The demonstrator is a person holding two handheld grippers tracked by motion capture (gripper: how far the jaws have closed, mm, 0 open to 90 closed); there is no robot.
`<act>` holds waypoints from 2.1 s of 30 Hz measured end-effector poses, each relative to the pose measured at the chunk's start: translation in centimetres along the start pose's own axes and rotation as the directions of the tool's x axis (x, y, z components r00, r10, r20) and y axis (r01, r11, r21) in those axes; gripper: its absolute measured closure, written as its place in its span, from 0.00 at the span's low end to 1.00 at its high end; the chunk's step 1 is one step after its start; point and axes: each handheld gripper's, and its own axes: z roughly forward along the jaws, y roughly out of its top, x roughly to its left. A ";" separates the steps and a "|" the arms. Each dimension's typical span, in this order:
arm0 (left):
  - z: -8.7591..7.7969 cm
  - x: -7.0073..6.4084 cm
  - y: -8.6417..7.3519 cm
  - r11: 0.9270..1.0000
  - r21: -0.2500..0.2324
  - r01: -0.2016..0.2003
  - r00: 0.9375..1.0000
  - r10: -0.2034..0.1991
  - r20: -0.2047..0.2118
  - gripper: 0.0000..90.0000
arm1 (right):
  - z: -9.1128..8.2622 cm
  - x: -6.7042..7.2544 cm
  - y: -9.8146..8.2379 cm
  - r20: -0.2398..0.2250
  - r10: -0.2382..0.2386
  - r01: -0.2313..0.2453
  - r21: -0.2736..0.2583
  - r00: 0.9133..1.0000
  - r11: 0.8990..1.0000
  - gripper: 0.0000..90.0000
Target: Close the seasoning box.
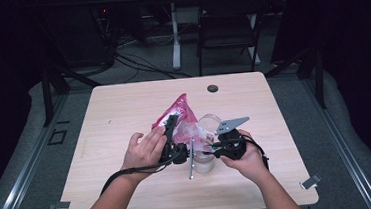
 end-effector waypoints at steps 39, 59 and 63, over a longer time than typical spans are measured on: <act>0.1 -2.1 -2.3 0.992 0.059 0.108 0.989 -0.113 0.093 0.81 | -0.2 0.6 0.5 0.016 -0.024 0.024 -0.019 1.000 1.000 1.00; 0.2 -4.1 -3.8 0.966 0.125 0.228 0.953 -0.248 0.173 0.82 | 0.9 1.2 0.7 0.026 -0.020 0.020 -0.016 0.999 1.000 1.00; 0.3 -4.7 -4.4 0.953 0.140 0.268 0.935 -0.293 0.202 0.82 | 1.2 1.4 0.8 0.023 -0.022 0.022 -0.010 1.000 1.000 1.00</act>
